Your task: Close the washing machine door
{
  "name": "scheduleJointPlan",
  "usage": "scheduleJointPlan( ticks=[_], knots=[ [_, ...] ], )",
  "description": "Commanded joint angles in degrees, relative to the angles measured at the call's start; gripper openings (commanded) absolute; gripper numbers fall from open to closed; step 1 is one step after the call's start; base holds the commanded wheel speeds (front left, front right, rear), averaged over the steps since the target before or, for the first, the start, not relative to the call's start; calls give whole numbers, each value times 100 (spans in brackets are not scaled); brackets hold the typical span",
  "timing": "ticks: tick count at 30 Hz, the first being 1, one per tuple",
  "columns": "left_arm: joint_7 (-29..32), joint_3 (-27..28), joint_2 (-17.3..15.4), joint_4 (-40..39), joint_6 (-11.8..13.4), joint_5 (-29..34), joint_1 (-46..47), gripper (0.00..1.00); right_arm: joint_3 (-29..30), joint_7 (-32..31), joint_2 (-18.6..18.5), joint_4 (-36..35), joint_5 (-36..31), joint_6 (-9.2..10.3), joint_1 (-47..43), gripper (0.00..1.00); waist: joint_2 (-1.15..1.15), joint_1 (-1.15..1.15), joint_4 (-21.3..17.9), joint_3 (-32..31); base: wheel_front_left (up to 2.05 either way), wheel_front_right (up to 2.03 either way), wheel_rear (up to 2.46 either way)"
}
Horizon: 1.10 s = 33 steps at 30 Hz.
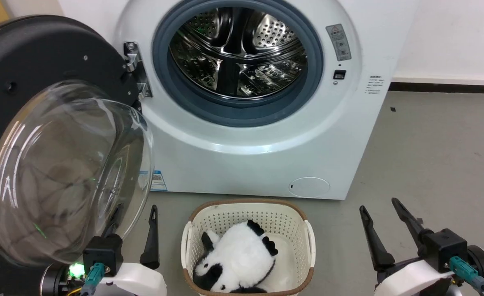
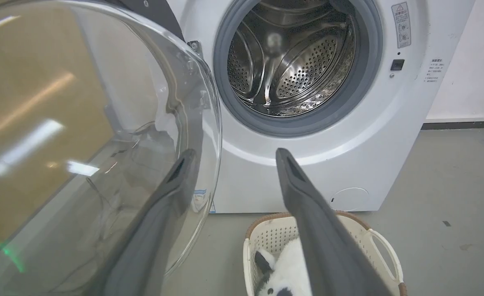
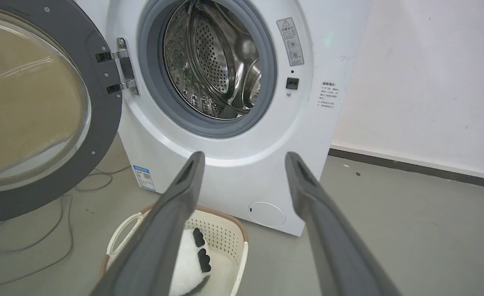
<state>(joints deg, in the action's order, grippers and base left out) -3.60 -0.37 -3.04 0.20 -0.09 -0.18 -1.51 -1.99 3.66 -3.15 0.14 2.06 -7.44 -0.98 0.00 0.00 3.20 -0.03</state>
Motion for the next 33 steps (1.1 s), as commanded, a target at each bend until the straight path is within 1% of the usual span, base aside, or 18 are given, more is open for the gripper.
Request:
scheduleJointPlan(
  ticks=[1,10,33],
  knots=[
    [-63,8,-30,-30,29,-22,-58,100,-21,58,8,-33,50,-1,-74,100,0,0,47,1,0,0,0],
    [-171,3,-47,-62,46,-24,-87,100,-97,166,10,-22,113,-2,-98,100,0,0,311,-3,0,0,0],
    [-435,4,-101,-122,82,-41,-145,100,-248,429,14,-10,284,-2,-141,100,0,0,1140,-21,0,0,0]
  ],
)
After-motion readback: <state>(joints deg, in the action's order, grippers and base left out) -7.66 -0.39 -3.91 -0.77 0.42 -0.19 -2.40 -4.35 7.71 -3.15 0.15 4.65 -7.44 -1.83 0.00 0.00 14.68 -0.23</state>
